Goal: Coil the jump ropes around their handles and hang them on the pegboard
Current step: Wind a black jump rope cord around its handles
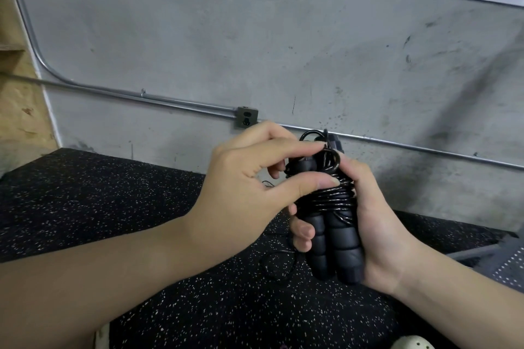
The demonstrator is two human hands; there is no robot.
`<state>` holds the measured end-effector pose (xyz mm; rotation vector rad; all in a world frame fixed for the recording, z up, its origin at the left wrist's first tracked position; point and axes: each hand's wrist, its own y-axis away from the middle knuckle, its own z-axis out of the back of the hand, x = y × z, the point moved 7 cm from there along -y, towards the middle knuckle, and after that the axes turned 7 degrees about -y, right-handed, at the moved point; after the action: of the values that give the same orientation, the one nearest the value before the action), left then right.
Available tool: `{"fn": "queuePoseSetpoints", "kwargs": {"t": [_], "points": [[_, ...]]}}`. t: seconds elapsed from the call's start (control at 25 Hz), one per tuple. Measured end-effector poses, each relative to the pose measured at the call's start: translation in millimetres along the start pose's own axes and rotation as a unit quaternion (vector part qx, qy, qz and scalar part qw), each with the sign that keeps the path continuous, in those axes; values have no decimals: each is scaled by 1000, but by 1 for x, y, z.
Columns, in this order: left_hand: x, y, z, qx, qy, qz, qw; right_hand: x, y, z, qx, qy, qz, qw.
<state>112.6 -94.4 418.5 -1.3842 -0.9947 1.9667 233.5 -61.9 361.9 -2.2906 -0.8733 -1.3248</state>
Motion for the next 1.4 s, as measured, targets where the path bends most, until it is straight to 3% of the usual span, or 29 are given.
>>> {"fn": "queuePoseSetpoints", "kwargs": {"t": [0.2,0.44,0.6,0.92,1.2,1.4], "points": [[13,9,-13,0,139,152,979,5,1,5,-20,22,31,999],[8,9,-14,-35,144,171,974,10,3,18,-78,127,94,984],[10,10,-12,-57,153,175,971,14,4,18,-75,162,146,973],[2,5,0,-74,36,104,991,21,11,13,-76,212,195,954],[-6,3,4,-79,2,119,990,23,14,12,-81,250,224,939],[-1,-5,2,30,-105,142,984,24,15,16,-92,262,227,934]]}}
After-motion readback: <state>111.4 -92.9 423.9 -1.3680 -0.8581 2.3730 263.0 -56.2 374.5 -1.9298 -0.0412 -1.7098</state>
